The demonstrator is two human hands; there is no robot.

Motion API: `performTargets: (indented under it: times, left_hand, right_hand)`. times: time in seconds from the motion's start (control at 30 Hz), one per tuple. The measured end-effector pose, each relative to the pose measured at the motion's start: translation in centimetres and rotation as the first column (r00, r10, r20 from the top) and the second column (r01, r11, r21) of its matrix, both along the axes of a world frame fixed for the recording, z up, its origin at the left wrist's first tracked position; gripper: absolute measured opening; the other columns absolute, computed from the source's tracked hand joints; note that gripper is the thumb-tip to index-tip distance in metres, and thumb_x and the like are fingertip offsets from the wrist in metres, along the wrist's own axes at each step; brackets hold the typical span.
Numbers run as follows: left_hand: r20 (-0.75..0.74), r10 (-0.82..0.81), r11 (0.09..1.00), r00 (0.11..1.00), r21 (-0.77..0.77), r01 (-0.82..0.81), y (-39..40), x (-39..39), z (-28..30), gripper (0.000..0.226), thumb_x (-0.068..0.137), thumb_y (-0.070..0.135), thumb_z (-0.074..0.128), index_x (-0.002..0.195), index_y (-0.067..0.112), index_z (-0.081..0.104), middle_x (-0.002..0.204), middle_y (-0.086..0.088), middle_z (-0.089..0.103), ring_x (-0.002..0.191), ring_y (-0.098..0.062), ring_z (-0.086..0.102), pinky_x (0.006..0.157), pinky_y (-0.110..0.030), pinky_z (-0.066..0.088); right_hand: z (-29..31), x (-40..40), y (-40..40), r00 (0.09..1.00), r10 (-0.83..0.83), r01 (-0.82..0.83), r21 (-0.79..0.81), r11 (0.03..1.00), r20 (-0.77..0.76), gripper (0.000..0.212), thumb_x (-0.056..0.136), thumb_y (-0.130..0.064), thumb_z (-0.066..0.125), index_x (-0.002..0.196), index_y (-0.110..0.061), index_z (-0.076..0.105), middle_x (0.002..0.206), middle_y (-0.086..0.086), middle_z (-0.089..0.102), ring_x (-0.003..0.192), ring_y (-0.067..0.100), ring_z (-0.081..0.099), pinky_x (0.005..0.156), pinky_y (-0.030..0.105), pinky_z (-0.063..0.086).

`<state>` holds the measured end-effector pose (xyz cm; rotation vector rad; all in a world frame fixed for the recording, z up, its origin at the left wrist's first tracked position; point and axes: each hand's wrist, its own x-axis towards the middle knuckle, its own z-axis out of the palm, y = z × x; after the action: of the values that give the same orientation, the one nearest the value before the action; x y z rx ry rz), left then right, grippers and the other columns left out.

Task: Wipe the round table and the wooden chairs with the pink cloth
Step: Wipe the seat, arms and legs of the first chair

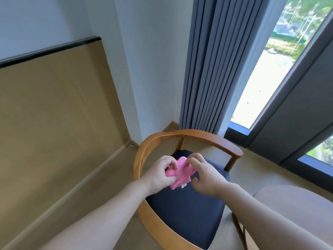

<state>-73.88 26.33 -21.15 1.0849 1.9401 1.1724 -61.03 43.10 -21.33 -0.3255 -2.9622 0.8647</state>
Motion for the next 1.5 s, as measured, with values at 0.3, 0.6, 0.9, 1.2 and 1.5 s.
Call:
performTargets:
  times: [0.3,0.6,0.9,1.2,1.5]
  left_hand:
    - [-0.001,0.174,0.955,0.985,-0.243,-0.169,7.5,0.2,-4.7,0.032,0.076,0.019,0.071,0.086,0.038,0.048,0.092,0.011,0.057,0.09,-0.007,0.06,0.08,-0.034,0.057]
    - [-0.212,0.326,0.781,0.921,-0.488,-0.389,12.2,-1.9,-9.7,0.023,0.086,0.026,0.067,0.088,0.037,0.047,0.093,0.012,0.061,0.089,-0.008,0.061,0.077,-0.026,0.052]
    - [-0.503,-0.141,0.486,0.853,-0.785,-0.383,8.6,-8.4,-9.2,0.011,0.093,0.028,0.052,0.097,0.036,0.045,0.11,0.016,0.051,0.084,-0.012,0.058,0.072,-0.035,0.051]
    - [-0.53,-0.435,0.534,0.728,-0.803,-0.265,8.0,-12.0,-11.1,0.028,0.094,0.017,0.044,0.12,0.024,0.052,0.117,0.007,0.054,0.109,-0.017,0.052,0.09,-0.033,0.042]
    - [-0.479,-0.598,0.489,0.643,-0.853,-0.181,4.0,-13.2,-9.4,0.039,0.082,0.003,0.058,0.121,0.009,0.061,0.118,-0.006,0.061,0.112,-0.028,0.055,0.1,-0.036,0.037]
  right_hand:
    - [-7.9,-2.8,8.3,0.99,0.03,0.101,-0.852,0.514,0.135,0.079,0.059,-0.023,0.085,0.127,-0.034,0.048,0.114,-0.007,0.058,0.093,0.002,0.065,0.07,0.023,0.056]
    - [-14.2,-6.2,10.4,0.982,-0.161,0.135,-0.969,0.208,0.102,0.03,0.075,-0.006,0.06,0.092,-0.03,0.067,0.081,0.0,0.072,0.073,0.014,0.07,0.059,0.015,0.05]
    - [-21.0,-15.8,11.5,0.933,-0.355,0.3,-0.664,0.685,0.056,0.008,0.091,-0.016,0.052,0.092,-0.023,0.057,0.095,-0.005,0.05,0.073,0.01,0.054,0.061,0.02,0.041]
    - [-26.4,-25.8,9.2,0.803,-0.587,0.456,-0.525,0.719,-0.107,0.028,0.086,0.002,0.052,0.107,-0.011,0.065,0.103,0.01,0.053,0.083,0.028,0.052,0.073,0.041,0.048]
    - [-28.8,-27.1,2.4,0.898,-0.415,0.268,-0.571,0.776,-0.143,0.01,0.09,-0.033,0.049,0.09,-0.033,0.059,0.089,-0.016,0.06,0.086,0.008,0.058,0.076,0.025,0.045]
